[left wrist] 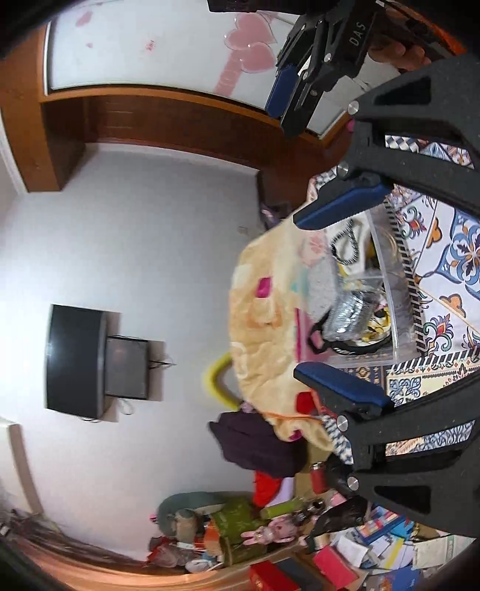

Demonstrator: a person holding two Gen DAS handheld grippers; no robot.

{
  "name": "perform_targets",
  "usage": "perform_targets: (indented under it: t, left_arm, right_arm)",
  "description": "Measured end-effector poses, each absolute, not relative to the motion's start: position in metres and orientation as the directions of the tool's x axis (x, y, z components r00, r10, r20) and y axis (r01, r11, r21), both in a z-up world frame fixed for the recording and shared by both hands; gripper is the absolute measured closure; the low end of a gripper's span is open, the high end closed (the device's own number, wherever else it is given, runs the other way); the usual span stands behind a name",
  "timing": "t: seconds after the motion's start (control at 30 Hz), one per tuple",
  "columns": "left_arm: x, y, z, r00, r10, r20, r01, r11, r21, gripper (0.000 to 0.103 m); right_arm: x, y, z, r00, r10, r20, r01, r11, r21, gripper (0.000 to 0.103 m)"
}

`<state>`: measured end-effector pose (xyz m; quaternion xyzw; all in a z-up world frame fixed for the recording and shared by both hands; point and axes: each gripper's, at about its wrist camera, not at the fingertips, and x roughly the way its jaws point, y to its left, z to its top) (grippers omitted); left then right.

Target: Organize soft objects

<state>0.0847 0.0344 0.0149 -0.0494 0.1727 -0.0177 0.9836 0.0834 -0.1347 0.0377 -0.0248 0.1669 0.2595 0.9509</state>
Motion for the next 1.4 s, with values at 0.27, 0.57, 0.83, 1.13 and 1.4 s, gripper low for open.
perform_targets:
  t: [0.27,0.57,0.83,1.13,1.4]
  left_arm:
    - [0.034,0.019,0.047,0.977,-0.012,-0.214,0.003,0.999,-0.041,0.006]
    - [0.007,0.011,0.060,0.987,-0.023,-0.161,0.016,0.999,-0.047,0.000]
    - [-0.001,0.009,0.057,0.990,-0.010,-0.144,0.006,0.999,-0.033,0.000]
    - [-0.003,0.004,0.056,0.990,-0.010,-0.139,0.008,1.000,-0.012,0.000]
    - [-0.005,0.003,0.057,0.991,-0.010,-0.136,0.009,1.000,-0.011,0.000]
  right_arm:
    - [0.045,-0.148,0.062,0.842,0.490,-0.225,-0.494,0.868,0.045,0.019]
    - [0.022,-0.154,0.068,0.854,0.499,-0.148,-0.497,0.866,0.050,0.000]
    - [0.014,-0.155,0.065,0.859,0.498,-0.124,-0.497,0.867,0.039,0.000]
    - [0.013,-0.160,0.061,0.857,0.499,-0.130,-0.496,0.867,0.054,0.000]
    - [0.010,-0.162,0.061,0.859,0.495,-0.128,-0.493,0.868,0.051,0.000]
